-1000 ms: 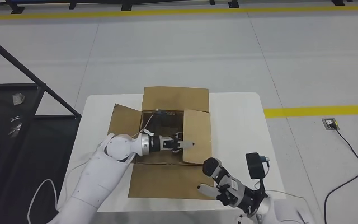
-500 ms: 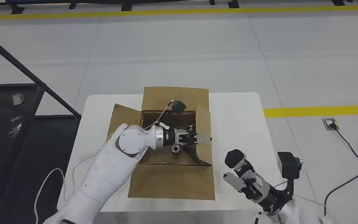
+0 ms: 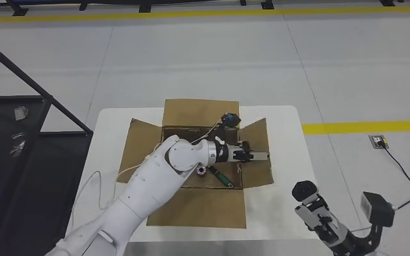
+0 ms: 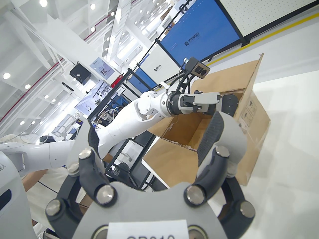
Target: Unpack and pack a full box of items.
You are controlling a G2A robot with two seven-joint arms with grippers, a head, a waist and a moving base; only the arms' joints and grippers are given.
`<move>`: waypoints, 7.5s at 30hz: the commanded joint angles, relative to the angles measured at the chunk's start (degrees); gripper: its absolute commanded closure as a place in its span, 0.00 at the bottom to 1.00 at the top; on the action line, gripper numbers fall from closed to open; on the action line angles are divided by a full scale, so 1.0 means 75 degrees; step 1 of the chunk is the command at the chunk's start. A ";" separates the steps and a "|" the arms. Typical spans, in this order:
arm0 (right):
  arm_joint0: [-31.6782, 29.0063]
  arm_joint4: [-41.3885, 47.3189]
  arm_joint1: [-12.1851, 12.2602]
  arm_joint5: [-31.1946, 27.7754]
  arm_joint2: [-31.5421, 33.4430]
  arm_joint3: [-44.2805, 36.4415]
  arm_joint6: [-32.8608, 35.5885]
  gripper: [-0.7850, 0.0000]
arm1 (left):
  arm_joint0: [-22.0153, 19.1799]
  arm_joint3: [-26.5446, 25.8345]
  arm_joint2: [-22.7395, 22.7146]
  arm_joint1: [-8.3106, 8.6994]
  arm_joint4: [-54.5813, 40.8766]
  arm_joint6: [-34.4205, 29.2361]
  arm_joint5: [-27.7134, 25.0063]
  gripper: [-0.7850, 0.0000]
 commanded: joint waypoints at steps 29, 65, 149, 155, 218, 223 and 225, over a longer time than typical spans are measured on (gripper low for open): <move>-0.0992 0.0383 0.0011 0.0275 0.0982 -0.0360 -0.0167 0.00 | -0.0861 0.1686 -0.0362 -0.0772 -0.1092 -0.1390 -0.1677 0.00; 0.5077 -0.2825 0.0234 0.3948 -0.3102 0.1581 0.3831 0.00 | 0.7302 -0.7054 -0.9443 0.2120 -0.0490 -0.1540 -0.1016 0.00; 1.2836 -0.3507 -0.5142 0.5183 -1.0182 1.4807 0.3895 1.00 | 0.8646 -0.7042 -0.9629 0.2524 -0.0985 -0.0015 -0.0733 0.00; 1.2990 -0.3815 -0.4957 0.4851 -1.0097 1.4391 0.4042 1.00 | 0.8603 -0.7063 -0.9545 0.2554 -0.0928 0.0034 -0.0703 0.00; 0.9227 -1.0277 -0.1681 0.7245 -0.1999 0.9524 0.6360 1.00 | 0.8204 -0.7002 -0.8832 0.2842 -0.0465 0.0248 -0.0326 0.00; 0.9285 -1.0169 -0.1670 0.7123 -0.1987 0.9710 0.6260 0.99 | 0.8202 -0.7001 -0.8788 0.2857 -0.0412 0.0320 -0.0300 0.00; 0.9336 -1.0141 -0.1669 0.7089 -0.2004 0.9824 0.6222 0.72 | 0.8214 -0.6997 -0.8782 0.2863 -0.0395 0.0343 -0.0296 0.00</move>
